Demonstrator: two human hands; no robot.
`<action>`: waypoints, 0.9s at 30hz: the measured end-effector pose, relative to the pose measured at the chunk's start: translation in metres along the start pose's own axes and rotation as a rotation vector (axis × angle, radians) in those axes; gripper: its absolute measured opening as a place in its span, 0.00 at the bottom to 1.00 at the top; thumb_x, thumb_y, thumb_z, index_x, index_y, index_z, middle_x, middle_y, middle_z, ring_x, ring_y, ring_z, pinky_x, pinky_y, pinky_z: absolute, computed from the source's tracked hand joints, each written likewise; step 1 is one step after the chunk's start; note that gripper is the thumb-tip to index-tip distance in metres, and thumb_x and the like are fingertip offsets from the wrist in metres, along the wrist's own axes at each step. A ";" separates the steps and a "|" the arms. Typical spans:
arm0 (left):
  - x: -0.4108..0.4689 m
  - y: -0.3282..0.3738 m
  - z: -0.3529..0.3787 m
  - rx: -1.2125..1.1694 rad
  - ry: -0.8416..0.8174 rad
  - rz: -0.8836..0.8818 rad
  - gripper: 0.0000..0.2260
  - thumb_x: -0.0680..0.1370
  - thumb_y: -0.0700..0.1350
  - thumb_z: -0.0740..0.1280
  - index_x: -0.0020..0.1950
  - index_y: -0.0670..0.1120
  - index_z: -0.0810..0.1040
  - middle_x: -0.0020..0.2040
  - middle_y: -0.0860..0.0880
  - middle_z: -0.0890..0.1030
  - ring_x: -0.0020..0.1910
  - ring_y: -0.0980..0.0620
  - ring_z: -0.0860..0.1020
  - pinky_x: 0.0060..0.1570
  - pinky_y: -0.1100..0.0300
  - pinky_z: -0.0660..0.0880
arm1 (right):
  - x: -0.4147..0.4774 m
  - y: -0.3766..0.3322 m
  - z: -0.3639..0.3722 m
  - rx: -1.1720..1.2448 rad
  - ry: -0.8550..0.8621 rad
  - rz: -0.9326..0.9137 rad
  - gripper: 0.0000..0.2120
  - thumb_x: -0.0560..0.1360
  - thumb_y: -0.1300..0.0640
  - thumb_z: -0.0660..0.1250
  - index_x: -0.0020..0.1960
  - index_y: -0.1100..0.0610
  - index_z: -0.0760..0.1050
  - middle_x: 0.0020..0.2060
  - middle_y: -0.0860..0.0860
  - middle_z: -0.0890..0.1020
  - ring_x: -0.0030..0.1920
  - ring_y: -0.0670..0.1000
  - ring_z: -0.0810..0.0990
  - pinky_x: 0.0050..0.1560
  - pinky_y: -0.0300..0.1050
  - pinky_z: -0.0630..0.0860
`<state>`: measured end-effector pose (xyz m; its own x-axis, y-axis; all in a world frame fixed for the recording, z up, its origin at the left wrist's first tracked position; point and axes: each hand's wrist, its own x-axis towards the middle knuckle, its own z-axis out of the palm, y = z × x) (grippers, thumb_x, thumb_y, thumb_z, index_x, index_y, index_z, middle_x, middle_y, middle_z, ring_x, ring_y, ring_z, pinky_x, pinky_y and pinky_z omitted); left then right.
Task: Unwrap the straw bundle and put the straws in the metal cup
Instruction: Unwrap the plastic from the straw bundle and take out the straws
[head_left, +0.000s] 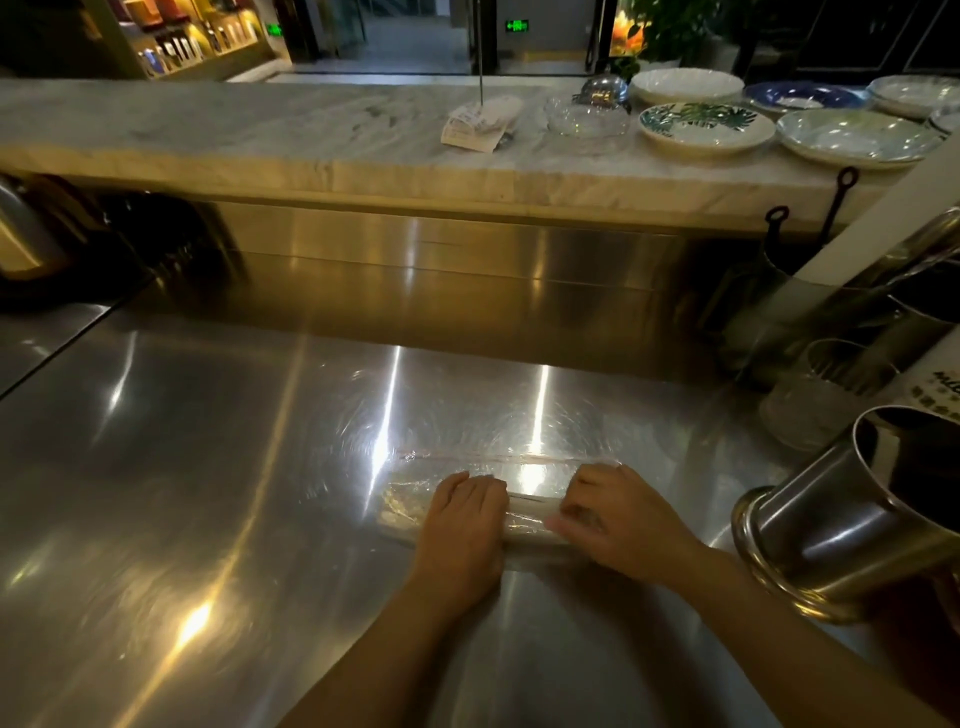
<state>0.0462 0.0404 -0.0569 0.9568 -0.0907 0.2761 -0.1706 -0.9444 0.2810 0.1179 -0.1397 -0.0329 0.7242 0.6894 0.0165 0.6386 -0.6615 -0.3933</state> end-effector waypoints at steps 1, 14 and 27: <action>-0.004 0.001 -0.002 -0.015 -0.024 0.009 0.13 0.63 0.39 0.68 0.47 0.41 0.76 0.43 0.45 0.81 0.43 0.45 0.79 0.60 0.53 0.71 | 0.002 0.001 -0.001 0.080 -0.009 0.059 0.17 0.74 0.46 0.61 0.39 0.58 0.78 0.37 0.50 0.77 0.39 0.49 0.73 0.44 0.42 0.68; -0.022 0.014 -0.008 -0.039 -0.057 0.059 0.16 0.59 0.44 0.77 0.45 0.46 0.81 0.42 0.47 0.81 0.42 0.47 0.79 0.49 0.58 0.74 | 0.030 -0.002 0.015 -0.041 -0.146 0.327 0.21 0.67 0.43 0.68 0.56 0.49 0.68 0.49 0.49 0.76 0.53 0.51 0.71 0.57 0.50 0.58; -0.028 0.020 -0.007 -0.025 -0.101 0.089 0.23 0.68 0.60 0.63 0.59 0.49 0.73 0.52 0.52 0.79 0.53 0.52 0.76 0.64 0.57 0.63 | 0.017 -0.003 0.003 0.169 -0.128 0.311 0.04 0.76 0.62 0.59 0.47 0.54 0.68 0.44 0.53 0.81 0.38 0.49 0.76 0.41 0.43 0.74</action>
<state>0.0140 0.0261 -0.0529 0.9561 -0.2066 0.2077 -0.2608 -0.9231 0.2827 0.1275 -0.1246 -0.0340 0.8317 0.5013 -0.2388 0.3329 -0.7944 -0.5080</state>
